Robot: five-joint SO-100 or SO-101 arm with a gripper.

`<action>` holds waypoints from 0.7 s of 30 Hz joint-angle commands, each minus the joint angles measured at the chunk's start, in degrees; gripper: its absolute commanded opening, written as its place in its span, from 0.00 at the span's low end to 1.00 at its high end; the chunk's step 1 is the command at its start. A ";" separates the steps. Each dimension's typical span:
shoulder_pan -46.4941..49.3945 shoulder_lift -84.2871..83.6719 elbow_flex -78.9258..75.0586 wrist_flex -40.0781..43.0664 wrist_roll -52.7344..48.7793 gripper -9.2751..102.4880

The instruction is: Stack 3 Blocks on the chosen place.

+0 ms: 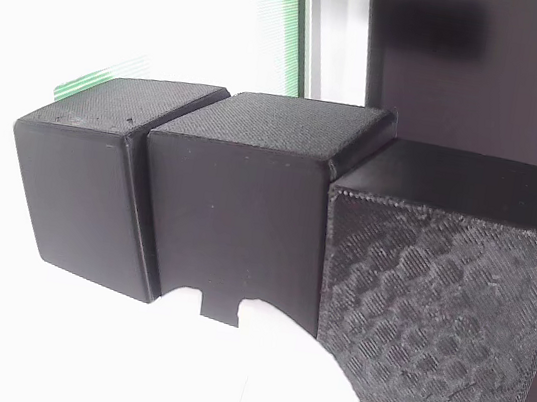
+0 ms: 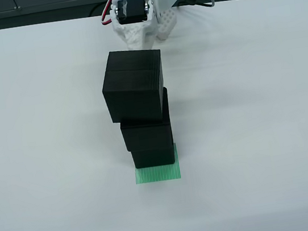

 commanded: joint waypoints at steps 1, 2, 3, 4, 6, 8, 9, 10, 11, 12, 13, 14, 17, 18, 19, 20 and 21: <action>0.26 0.70 2.20 -0.79 -0.18 0.08; 0.26 0.70 2.20 -0.79 -0.18 0.08; 0.26 0.70 2.20 -0.79 -0.26 0.08; 0.26 0.70 2.20 -0.79 -0.26 0.08; 0.26 0.70 2.20 -0.88 -0.35 0.08; 0.26 0.62 2.20 -0.88 -0.70 0.08; 0.26 0.62 2.20 -0.88 -0.79 0.08; 0.26 0.62 2.20 -0.88 -1.32 0.08; 0.26 0.62 2.20 -0.88 -1.41 0.08; 0.26 0.62 2.20 -0.88 -1.41 0.08; 0.26 0.62 2.20 -0.97 -1.41 0.08; 0.26 0.62 2.20 -0.97 -1.41 0.08; 0.26 0.62 2.20 -0.97 -1.41 0.08; 0.26 0.62 2.20 -0.97 -1.41 0.08; 0.26 0.62 2.20 -0.97 -1.41 0.08; 0.26 0.62 2.20 -0.97 -1.41 0.08; 0.26 0.62 2.20 -0.97 -1.41 0.08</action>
